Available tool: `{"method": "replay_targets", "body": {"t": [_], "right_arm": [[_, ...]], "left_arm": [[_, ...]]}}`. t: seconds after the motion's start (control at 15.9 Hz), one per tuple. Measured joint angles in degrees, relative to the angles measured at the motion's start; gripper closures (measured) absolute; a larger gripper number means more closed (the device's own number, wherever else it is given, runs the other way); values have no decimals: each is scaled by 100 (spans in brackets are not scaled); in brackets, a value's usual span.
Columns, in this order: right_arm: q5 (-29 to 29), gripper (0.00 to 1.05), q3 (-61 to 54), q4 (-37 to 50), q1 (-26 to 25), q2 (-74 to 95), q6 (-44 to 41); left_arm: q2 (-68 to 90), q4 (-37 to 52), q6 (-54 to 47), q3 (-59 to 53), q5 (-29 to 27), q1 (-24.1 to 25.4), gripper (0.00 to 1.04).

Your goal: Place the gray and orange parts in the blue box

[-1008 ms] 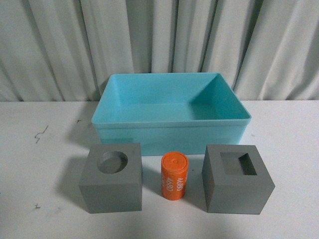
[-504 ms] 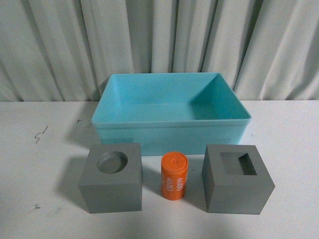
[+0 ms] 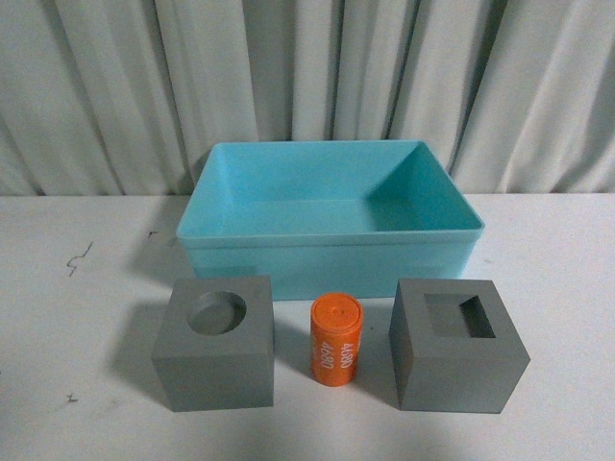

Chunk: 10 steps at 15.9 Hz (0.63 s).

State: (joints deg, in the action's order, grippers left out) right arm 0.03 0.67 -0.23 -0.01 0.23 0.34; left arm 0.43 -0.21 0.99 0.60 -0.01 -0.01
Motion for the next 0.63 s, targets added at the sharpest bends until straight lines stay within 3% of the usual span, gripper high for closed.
{"method": "replay_targets", "body": {"t": [0.31, 0.38, 0.44, 0.5, 0.63], "right_arm": [[4, 6, 52, -269, -2, 55, 26], [-85, 6, 492, -1327, -105, 656, 238], [-326, 6, 1086, -1370, -643, 2284, 367], [-743, 6, 1565, -356, -1064, 3407, 225], [-1349, 6, 2494, 990, -914, 5431, -350]], "left_arm": [[0, 0, -2, 0, 0, 0, 7], [0, 0, 0, 0, -2, 0, 7], [0, 4, -2, 0, 0, -2, 7], [0, -2, -2, 0, 2, 0, 7], [0, 0, -2, 0, 0, 0, 7]]}}
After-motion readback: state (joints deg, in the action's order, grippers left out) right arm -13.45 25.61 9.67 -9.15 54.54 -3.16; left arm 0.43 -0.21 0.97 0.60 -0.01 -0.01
